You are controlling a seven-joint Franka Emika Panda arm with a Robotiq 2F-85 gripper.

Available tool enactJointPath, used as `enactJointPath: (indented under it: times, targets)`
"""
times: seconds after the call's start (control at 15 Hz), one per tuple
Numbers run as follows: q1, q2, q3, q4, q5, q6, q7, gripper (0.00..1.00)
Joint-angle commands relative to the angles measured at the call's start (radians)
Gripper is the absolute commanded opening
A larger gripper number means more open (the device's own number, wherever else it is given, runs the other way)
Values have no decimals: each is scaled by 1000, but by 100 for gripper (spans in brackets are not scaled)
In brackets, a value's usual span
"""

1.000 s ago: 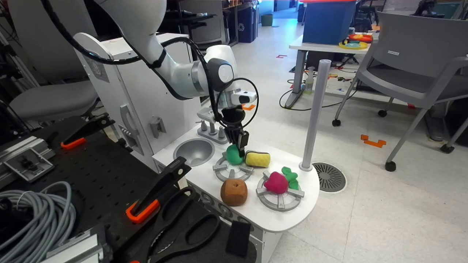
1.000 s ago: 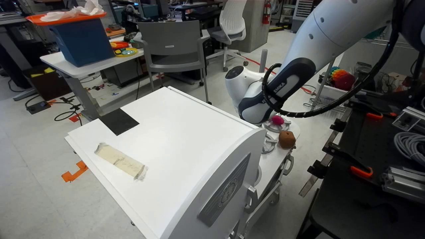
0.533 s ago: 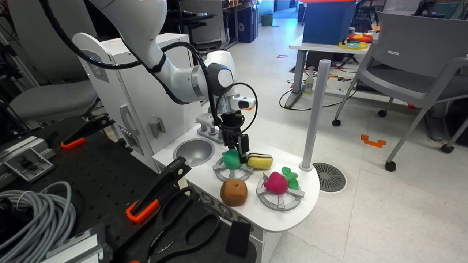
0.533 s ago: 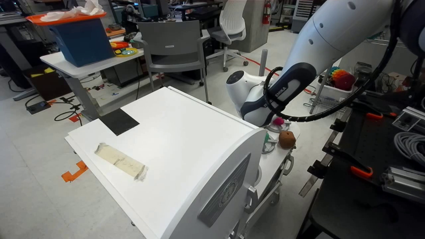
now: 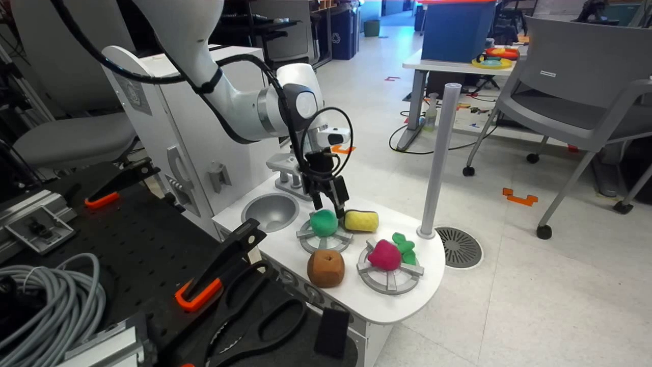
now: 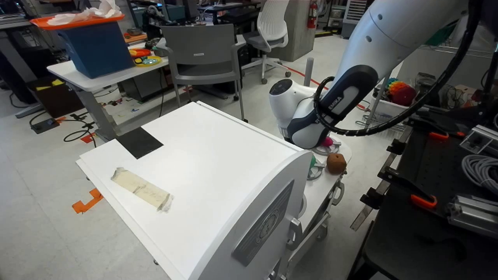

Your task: Put the green plushy on the silver thing

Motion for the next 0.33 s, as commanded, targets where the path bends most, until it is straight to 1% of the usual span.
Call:
enactJointPath:
  times: [0.0, 0.07, 0.13, 0.27]
  targets:
    - [-8, -196, 64, -243, -8, 164, -112, 100]
    - [-34, -241, 103, -290, 9, 194, -149, 100]
    - [3, -111, 41, -130, 8, 125, -80, 100]
    - [-6, -181, 71, -205, 12, 152, -112, 100]
